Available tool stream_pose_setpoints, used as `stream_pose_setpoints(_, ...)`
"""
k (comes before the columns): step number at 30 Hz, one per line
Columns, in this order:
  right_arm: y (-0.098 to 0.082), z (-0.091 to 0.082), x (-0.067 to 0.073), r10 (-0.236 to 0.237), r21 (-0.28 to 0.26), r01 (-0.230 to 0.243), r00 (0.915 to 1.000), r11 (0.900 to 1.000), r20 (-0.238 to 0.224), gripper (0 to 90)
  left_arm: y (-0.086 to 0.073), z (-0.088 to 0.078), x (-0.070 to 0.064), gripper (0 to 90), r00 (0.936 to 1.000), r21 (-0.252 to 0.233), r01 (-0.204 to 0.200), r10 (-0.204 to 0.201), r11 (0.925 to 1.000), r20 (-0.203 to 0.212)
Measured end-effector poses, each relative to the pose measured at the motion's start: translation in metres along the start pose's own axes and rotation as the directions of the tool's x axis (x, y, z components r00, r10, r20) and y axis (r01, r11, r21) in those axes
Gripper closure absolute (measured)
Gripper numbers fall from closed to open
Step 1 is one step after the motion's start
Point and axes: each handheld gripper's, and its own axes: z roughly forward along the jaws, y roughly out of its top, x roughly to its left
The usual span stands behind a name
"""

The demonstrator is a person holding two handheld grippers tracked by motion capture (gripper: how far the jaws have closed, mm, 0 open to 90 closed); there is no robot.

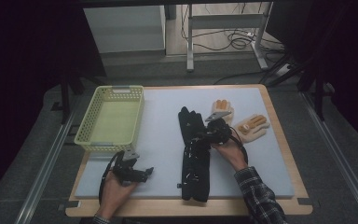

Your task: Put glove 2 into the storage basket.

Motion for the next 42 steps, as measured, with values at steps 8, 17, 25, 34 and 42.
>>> stream_pose_setpoints(8, -0.035, -0.018, -0.004, 0.034, 0.032, -0.035, 0.9987, 0.999, 0.038, 79.0, 0.000, 0.000, 0.000, 8.8, 1.0000, 0.000, 0.001, -0.001, 1.0000, 0.000)
stream_pose_setpoints(17, -0.038, -0.003, -0.002, 0.068, 0.031, -0.067, 0.9977, 0.997, -0.007, 81.3, 0.000, 0.000, 0.000, 8.8, 1.0000, 0.000, 0.001, 0.000, 1.0000, 0.000)
stream_pose_setpoints(25, -0.015, 0.021, 0.008, 0.039, 0.032, -0.038, 0.9988, 0.999, -0.031, 78.4, 0.000, 0.000, 0.000, 8.8, 1.0000, 0.000, 0.000, 0.000, 1.0000, 0.000)
stream_pose_setpoints(34, 0.015, 0.030, -0.006, 0.042, -0.028, -0.042, 0.9990, 0.999, -0.016, 58.2, 0.000, 0.000, 0.000, 8.8, 1.0000, 0.001, 0.000, 0.000, 1.0000, 0.000)
stream_pose_setpoints(42, 0.037, 0.070, -0.008, -0.003, -0.003, 0.003, 0.9997, 1.000, 0.024, 38.8, 0.000, 0.000, 0.000, 8.8, 1.0000, 0.001, 0.001, -0.001, 1.0000, 0.000)
